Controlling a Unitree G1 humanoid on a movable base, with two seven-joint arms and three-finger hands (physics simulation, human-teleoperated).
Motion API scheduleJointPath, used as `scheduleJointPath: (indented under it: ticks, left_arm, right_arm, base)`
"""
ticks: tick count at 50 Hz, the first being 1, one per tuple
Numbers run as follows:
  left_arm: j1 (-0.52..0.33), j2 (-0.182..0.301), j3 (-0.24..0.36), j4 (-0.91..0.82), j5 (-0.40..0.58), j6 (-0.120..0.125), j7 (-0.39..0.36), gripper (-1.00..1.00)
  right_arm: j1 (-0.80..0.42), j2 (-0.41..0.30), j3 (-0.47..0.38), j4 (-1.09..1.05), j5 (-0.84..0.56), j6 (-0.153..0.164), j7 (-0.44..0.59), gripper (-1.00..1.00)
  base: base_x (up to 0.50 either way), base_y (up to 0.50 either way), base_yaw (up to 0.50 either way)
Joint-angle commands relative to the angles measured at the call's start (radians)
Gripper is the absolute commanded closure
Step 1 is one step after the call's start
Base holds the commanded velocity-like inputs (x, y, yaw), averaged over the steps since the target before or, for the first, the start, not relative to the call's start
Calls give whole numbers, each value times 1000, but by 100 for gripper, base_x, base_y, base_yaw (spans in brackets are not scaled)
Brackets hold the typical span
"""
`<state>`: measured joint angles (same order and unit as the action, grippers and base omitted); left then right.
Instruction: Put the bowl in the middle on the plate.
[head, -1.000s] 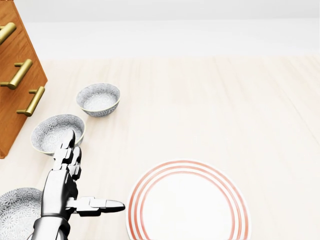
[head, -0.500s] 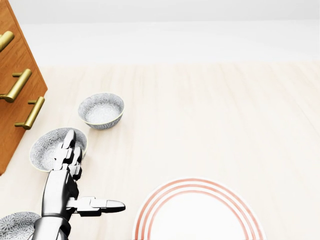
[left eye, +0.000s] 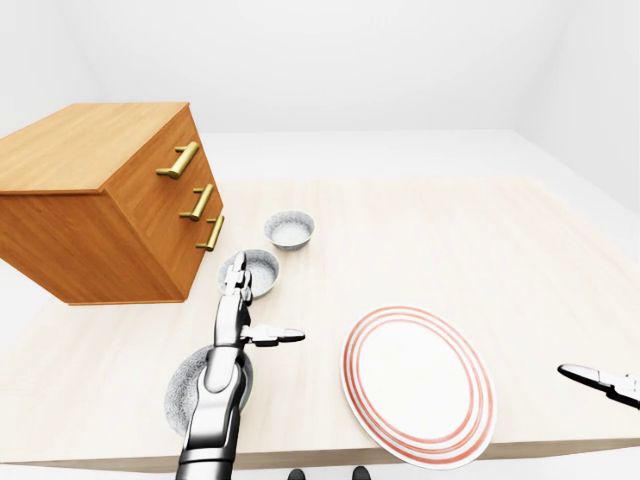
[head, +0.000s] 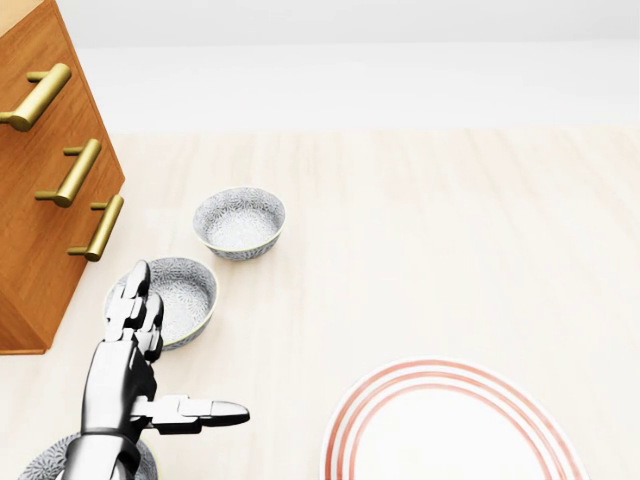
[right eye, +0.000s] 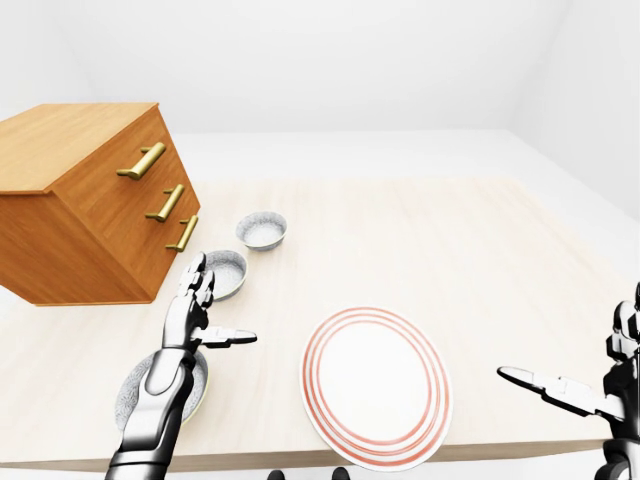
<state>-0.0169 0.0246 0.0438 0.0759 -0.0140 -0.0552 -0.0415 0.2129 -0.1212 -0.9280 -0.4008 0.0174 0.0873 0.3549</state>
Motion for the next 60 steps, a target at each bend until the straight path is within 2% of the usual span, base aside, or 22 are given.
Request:
scheduleJointPath:
  ticks: [1, 2, 8, 9, 10, 13, 16, 17, 19, 21, 23, 24, 29, 36, 38, 39, 41, 45, 51, 54, 56, 60]
  left_arm:
    - [-14, 7, -1, 21, 33, -10, 11, -100]
    - [-20, 15, -9, 36, 71, -29, 19, -100]
    - [-40, 22, -30, 27, 187, -32, 36, -100]
    - [-41, 17, -25, 8, 176, -18, 25, -100]
    - [-49, 20, -24, 13, 183, -19, 22, -100]
    - [-88, 24, -15, 8, 193, 25, 17, -100]
    - [-102, 34, -26, -23, 247, 38, 12, -100]
    - [-103, 37, -32, -62, 274, 64, 5, -100]
    - [-109, 38, -28, -70, 292, 67, -1, -100]
    - [-99, 37, -34, -111, 309, 92, -23, -100]
    - [-101, 44, -28, -110, 328, 92, -39, -100]
    - [-98, 44, -29, -129, 338, 113, -51, -100]
    - [-145, 62, -16, -151, 404, 142, -91, -100]
    - [-201, 80, -41, -162, 554, 142, -137, -100]
    - [-201, 77, -38, -162, 558, 142, -140, -100]
    - [-195, 96, -63, -179, 646, 142, -138, -100]
    - [-192, 91, -64, -174, 698, 142, -148, -100]
    - [-185, 72, -58, -213, 733, 142, -186, -100]
    - [-173, 77, -70, -218, 814, 142, -211, -100]
    - [-193, 86, -68, -177, 858, 124, -215, -100]
    - [-214, 95, -85, -132, 911, 96, -231, -100]
    - [-256, 94, -73, -120, 962, 105, -271, -100]
  right_arm:
    - [-10, -5, -18, -53, 72, 0, 14, -100]
    - [-8, -3, -18, -54, 70, 0, 15, -100]
    - [-4, 0, -26, -60, 67, 0, 17, -100]
    - [-1, 3, -22, -51, 56, 0, 18, -100]
    - [-1, 5, -19, -50, 52, 0, 19, -100]
    - [-13, -2, -14, -30, 53, 0, 1, -100]
    - [-5, -2, -24, -48, 65, 0, 5, -100]
    - [-4, -1, -25, -56, 64, 0, 5, -100]
    - [-5, 9, -16, -54, 58, 0, 0, -100]
    - [12, 33, 15, -54, 32, 0, 22, -100]
    - [2, 25, 10, -52, 34, 0, 9, -100]
    - [2, 21, -1, -66, 44, 0, 8, -100]
    - [-5, 12, -11, -42, 58, 0, -5, -100]
    - [-7, -2, -16, -41, 78, 0, -24, -100]
    - [-7, -1, -17, -41, 78, 0, -24, -100]
    - [-10, -2, -14, -33, 75, 0, -25, -100]
    - [-8, -1, -13, -28, 73, 0, -25, -100]
    - [-6, -3, -13, -27, 74, 0, -26, -100]
    - [-4, -3, -16, -39, 73, 0, -23, -100]
    - [-4, -2, -16, -30, 72, 0, -19, -100]
    - [-1, 6, -11, -44, 72, 0, -10, -100]
    - [-5, 2, -15, -31, 71, 0, -12, -100]
  base:
    - [0, 0, 0]
    - [0, 0, 0]
    - [0, 0, 0]
    - [0, 0, 0]
    - [0, 0, 0]
    - [0, 0, 0]
    - [0, 0, 0]
    - [0, 0, 0]
    - [0, 0, 0]
    - [0, 0, 0]
    - [0, 0, 0]
    - [0, 0, 0]
    - [0, 0, 0]
    - [0, 0, 0]
    - [0, 0, 0]
    - [0, 0, 0]
    - [0, 0, 0]
    - [0, 0, 0]
    - [0, 0, 0]
    - [0, 0, 0]
    - [0, 0, 0]
    - [0, 0, 0]
